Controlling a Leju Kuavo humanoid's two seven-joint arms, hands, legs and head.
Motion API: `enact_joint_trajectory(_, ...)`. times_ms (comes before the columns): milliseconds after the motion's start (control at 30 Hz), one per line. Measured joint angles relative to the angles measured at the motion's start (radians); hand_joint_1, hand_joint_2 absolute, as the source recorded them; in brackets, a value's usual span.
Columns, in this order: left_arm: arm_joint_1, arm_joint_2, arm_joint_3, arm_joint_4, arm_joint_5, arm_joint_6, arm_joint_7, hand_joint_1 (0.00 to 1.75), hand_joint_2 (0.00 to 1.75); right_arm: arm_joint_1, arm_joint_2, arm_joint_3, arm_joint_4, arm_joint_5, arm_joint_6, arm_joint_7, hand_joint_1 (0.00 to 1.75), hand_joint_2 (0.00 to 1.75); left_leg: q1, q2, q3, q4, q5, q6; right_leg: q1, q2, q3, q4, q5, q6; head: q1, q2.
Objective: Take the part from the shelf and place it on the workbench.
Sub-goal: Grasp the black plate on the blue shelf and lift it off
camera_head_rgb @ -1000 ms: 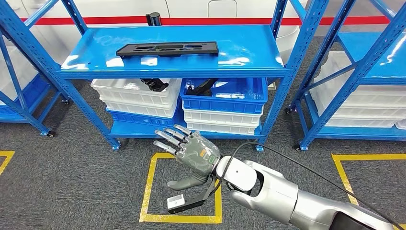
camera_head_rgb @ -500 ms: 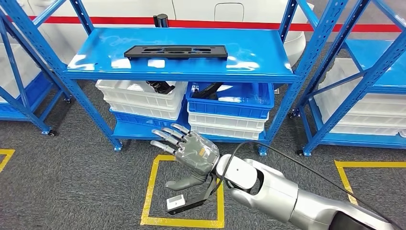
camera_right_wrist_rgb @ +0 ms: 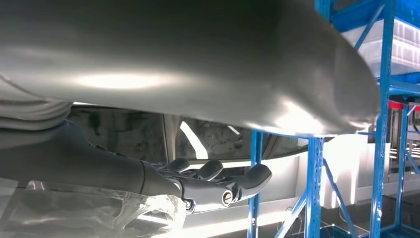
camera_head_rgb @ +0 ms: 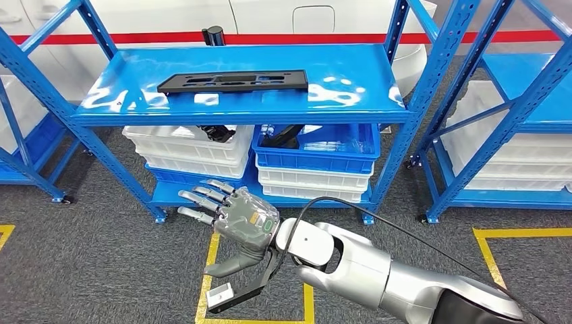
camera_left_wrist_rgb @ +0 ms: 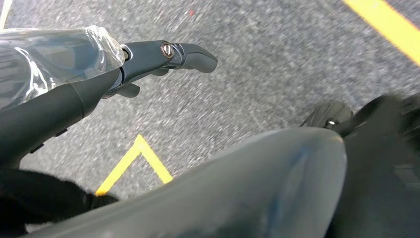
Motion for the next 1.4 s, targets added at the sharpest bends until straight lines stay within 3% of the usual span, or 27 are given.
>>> enact_joint_trajectory(67,0.0,0.001,0.0,0.0,-0.001,0.001,-0.004,0.0,0.0,-0.004,0.008,0.003,0.01,-0.003,-0.002,-0.004,0.0,0.0,-0.008,0.0,0.029,-0.072,0.018,0.013,0.001,0.002,0.009,-0.003,-0.008,0.009,-0.001,0.0)
enact_joint_trajectory(200,0.002,0.0,-0.001,0.0,-0.002,0.006,-0.005,0.0,0.0,-0.014,0.021,0.007,0.025,-0.004,-0.007,-0.014,0.0,0.0,-0.004,-0.003,0.057,-0.084,0.013,0.037,0.003,0.002,0.01,0.028,-0.019,0.03,0.0,0.0)
enact_joint_trajectory(267,0.002,0.0,-0.001,0.0,-0.002,0.006,-0.004,0.0,0.0,-0.021,0.026,0.009,0.032,-0.005,-0.008,-0.016,0.0,0.0,-0.002,-0.003,0.071,-0.087,0.007,0.046,0.002,0.001,-0.042,0.126,-0.062,0.035,0.001,0.0)
enact_joint_trajectory(333,0.004,-0.001,-0.002,0.0,-0.001,0.006,-0.001,0.0,0.0,-0.024,0.028,0.013,0.04,-0.005,-0.009,-0.018,0.0,0.0,-0.003,-0.003,0.078,-0.087,-0.003,0.051,0.003,0.001,-0.129,0.257,-0.112,0.038,0.001,0.0)
enact_joint_trajectory(400,0.006,-0.001,-0.002,0.0,0.0,0.006,0.001,0.0,0.0,-0.024,0.028,0.017,0.046,-0.005,-0.009,-0.019,0.0,0.0,-0.005,-0.003,0.083,-0.086,-0.009,0.052,0.003,0.001,-0.179,0.32,-0.128,0.039,0.001,0.0)
enact_joint_trajectory(600,0.006,-0.001,-0.002,0.0,0.001,0.006,0.001,0.0,0.0,-0.024,0.028,0.018,0.047,-0.005,-0.009,-0.019,0.0,0.0,-0.005,-0.004,0.085,-0.086,-0.011,0.052,0.003,0.001,-0.187,0.324,-0.125,0.038,0.001,0.0)
enact_joint_trajectory(633,0.006,-0.001,-0.002,0.0,0.001,0.006,0.002,0.0,0.0,-0.024,0.028,0.019,0.047,-0.006,-0.009,-0.019,0.0,0.0,-0.005,-0.004,0.086,-0.086,-0.012,0.052,0.003,0.001,-0.188,0.321,-0.121,0.038,0.001,0.0)
enact_joint_trajectory(700,0.006,-0.001,-0.002,0.0,0.001,0.006,0.004,0.0,0.0,-0.024,0.029,0.02,0.049,-0.006,-0.01,-0.02,0.0,0.0,-0.006,-0.006,0.096,-0.086,-0.018,0.052,0.003,0.001,-0.176,0.271,-0.078,0.035,0.001,0.0)
enact_joint_trajectory(733,0.007,-0.001,-0.002,0.0,0.001,0.006,0.005,0.0,0.0,-0.027,0.031,0.021,0.052,-0.007,-0.011,-0.02,0.0,0.0,-0.007,-0.007,0.105,-0.087,-0.027,0.048,0.007,0.0,-0.149,0.19,-0.04,0.029,0.0,0.0)
enact_joint_trajectory(800,0.007,0.0,-0.002,0.0,0.001,0.006,0.007,0.0,0.0,-0.034,0.041,0.023,0.061,-0.013,-0.021,-0.024,0.0,0.0,-0.005,-0.008,0.098,-0.028,-0.061,0.024,0.006,-0.001,-0.08,0.041,0.027,0.005,-0.002,0.0)
enact_joint_trajectory(833,0.007,0.001,-0.002,0.0,0.001,0.007,0.007,0.0,0.0,-0.037,0.046,0.023,0.066,-0.015,-0.026,-0.026,0.0,0.0,-0.002,-0.007,0.072,0.032,-0.086,0.01,0.005,-0.002,-0.05,-0.014,0.045,-0.006,-0.003,0.0)
enact_joint_trajectory(867,0.006,0.002,-0.002,0.0,0.001,0.007,0.007,0.0,0.0,-0.038,0.05,0.023,0.069,-0.017,-0.031,-0.028,0.0,0.0,0.003,-0.007,0.03,0.108,-0.112,-0.002,0.0,-0.002,-0.039,-0.018,0.048,-0.012,-0.004,0.0)
enact_joint_trajectory(933,0.004,0.005,-0.001,0.0,0.002,0.008,0.006,0.0,0.0,-0.034,0.052,0.024,0.076,-0.018,-0.035,-0.029,0.0,0.0,0.013,-0.006,-0.049,0.212,-0.146,-0.014,-0.004,-0.001,-0.031,-0.018,0.037,-0.009,-0.004,0.0)
enact_joint_trajectory(967,0.004,0.006,-0.001,0.0,0.002,0.008,0.006,0.0,0.0,-0.032,0.053,0.024,0.079,-0.018,-0.036,-0.03,0.0,0.0,0.017,-0.005,-0.066,0.216,-0.138,-0.02,-0.006,0.0,-0.023,-0.018,0.031,-0.006,-0.004,0.0)
enact_joint_trajectory(1000,0.003,0.007,-0.001,0.0,0.002,0.008,0.006,0.0,0.0,-0.031,0.053,0.025,0.082,-0.018,-0.036,-0.03,0.0,0.0,0.02,-0.005,-0.062,0.179,-0.109,-0.025,-0.009,0.001,-0.013,-0.018,0.023,-0.002,-0.005,0.0)
enact_joint_trajectory(1067,0.004,0.009,-0.001,0.0,0.002,0.009,0.006,0.0,0.0,-0.03,0.056,0.025,0.087,-0.018,-0.037,-0.031,0.0,0.0,0.026,-0.003,-0.012,0.03,-0.015,-0.033,-0.015,0.002,0.011,-0.018,0.006,0.009,-0.005,0.0)
enact_joint_trajectory(1100,0.004,0.01,-0.001,0.0,0.002,0.009,0.006,0.0,0.0,-0.031,0.057,0.025,0.089,-0.018,-0.039,-0.031,0.0,0.0,0.025,-0.001,0.011,-0.032,0.009,-0.032,-0.016,0.003,0.021,-0.019,-0.002,0.016,-0.005,0.0)
enact_joint_trajectory(1167,0.005,0.01,-0.002,0.0,0.003,0.009,0.006,0.0,0.0,-0.031,0.059,0.025,0.092,-0.019,-0.043,-0.031,0.0,0.0,0.019,-0.001,0.031,-0.08,0.02,-0.02,-0.015,0.005,0.03,-0.02,-0.013,0.031,-0.005,0.0)
enact_joint_trajectory(1267,0.009,0.01,-0.002,0.0,0.004,0.01,0.006,0.0,0.0,-0.03,0.06,0.024,0.094,-0.019,-0.046,-0.031,0.0,0.0,0.016,-0.003,0.046,-0.082,0.02,0.009,-0.016,0.003,0.031,-0.001,-0.019,0.049,-0.005,0.0)
enact_joint_trajectory(1333,0.01,0.01,-0.002,0.0,0.005,0.013,0.005,0.0,0.0,-0.031,0.059,0.023,0.094,-0.02,-0.046,-0.03,0.0,0.0,0.016,-0.004,0.059,-0.084,0.015,0.023,-0.017,0.0,-0.019,0.089,-0.039,0.052,-0.004,0.0)
enact_joint_trajectory(1400,0.011,0.01,-0.002,0.0,0.005,0.014,0.004,0.0,0.0,-0.027,0.057,0.023,0.095,-0.021,-0.046,-0.029,0.0,0.0,0.013,-0.003,0.068,-0.084,0.004,0.032,-0.015,0.0,-0.115,0.237,-0.093,0.053,-0.004,0.0)
